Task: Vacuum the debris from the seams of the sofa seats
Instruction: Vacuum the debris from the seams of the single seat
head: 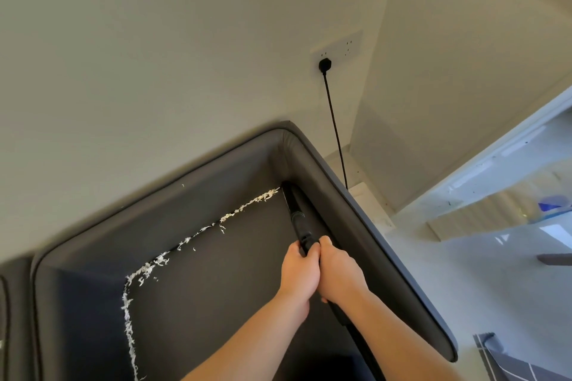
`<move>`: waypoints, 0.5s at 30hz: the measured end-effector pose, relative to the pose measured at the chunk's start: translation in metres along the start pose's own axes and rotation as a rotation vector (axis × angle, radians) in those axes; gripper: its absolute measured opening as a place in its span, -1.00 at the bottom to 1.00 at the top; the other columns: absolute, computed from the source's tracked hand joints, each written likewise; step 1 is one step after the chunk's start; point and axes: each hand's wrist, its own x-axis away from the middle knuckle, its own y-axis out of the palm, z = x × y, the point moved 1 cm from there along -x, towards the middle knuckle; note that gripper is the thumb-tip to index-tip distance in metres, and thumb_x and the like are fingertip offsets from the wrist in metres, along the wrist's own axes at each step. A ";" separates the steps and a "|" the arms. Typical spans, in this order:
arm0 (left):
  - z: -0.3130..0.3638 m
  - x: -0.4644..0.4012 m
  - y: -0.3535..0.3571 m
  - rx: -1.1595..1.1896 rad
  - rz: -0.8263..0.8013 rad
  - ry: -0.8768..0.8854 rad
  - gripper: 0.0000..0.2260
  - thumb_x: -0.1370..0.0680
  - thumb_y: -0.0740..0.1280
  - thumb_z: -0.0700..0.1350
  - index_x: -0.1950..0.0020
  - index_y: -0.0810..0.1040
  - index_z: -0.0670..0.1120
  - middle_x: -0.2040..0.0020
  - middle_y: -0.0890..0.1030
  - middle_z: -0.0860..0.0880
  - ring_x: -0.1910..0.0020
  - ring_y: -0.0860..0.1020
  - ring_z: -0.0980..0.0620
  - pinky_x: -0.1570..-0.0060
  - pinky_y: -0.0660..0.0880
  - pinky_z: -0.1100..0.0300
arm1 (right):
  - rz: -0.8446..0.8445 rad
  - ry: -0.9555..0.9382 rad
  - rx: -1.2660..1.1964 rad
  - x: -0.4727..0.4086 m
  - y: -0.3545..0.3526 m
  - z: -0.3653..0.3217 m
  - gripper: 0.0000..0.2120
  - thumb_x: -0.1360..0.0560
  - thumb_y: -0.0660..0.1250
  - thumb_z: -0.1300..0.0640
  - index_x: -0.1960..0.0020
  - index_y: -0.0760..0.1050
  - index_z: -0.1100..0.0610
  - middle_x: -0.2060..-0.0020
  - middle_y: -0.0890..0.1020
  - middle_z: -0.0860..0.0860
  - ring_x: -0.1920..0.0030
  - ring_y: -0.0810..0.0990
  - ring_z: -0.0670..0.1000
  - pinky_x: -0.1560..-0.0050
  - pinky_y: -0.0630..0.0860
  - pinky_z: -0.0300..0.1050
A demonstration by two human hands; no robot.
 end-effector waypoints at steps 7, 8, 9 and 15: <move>0.004 -0.015 -0.007 0.009 0.025 -0.014 -0.71 -0.67 0.26 -0.06 -0.40 0.46 -0.04 0.00 0.59 0.06 0.03 0.57 0.12 0.04 0.52 0.16 | -0.032 -0.005 -0.001 -0.010 -0.003 -0.012 -0.33 -0.52 0.46 0.21 -0.50 0.18 0.12 -0.04 0.64 0.03 0.14 0.71 0.00 0.13 0.70 -0.09; 0.004 -0.014 -0.007 0.025 0.031 -0.008 -0.72 -0.67 0.26 -0.06 -0.39 0.46 -0.04 0.00 0.58 0.07 0.03 0.56 0.12 0.07 0.51 0.19 | -0.034 -0.017 0.008 -0.009 -0.004 -0.013 -0.37 -0.52 0.46 0.20 -0.48 0.21 0.12 -0.04 0.64 0.03 0.13 0.71 0.00 0.12 0.70 -0.10; 0.004 -0.011 -0.008 0.043 0.039 -0.002 -0.74 -0.67 0.26 -0.07 -0.36 0.46 -0.02 0.01 0.58 0.07 0.04 0.56 0.13 0.12 0.50 0.21 | -0.033 -0.030 0.017 -0.008 -0.006 -0.012 -0.40 -0.53 0.46 0.20 -0.45 0.23 0.11 -0.05 0.64 0.03 0.13 0.71 0.00 0.12 0.70 -0.10; -0.005 0.002 -0.012 0.115 0.095 -0.019 -0.85 -0.68 0.25 -0.06 -0.25 0.40 0.05 -0.03 0.60 0.03 0.02 0.59 0.08 0.15 0.50 0.20 | -0.111 -0.067 0.060 0.002 -0.005 -0.018 -0.41 -0.54 0.45 0.17 -0.46 0.23 0.10 -0.06 0.64 0.03 0.19 0.66 -0.03 0.16 0.66 -0.17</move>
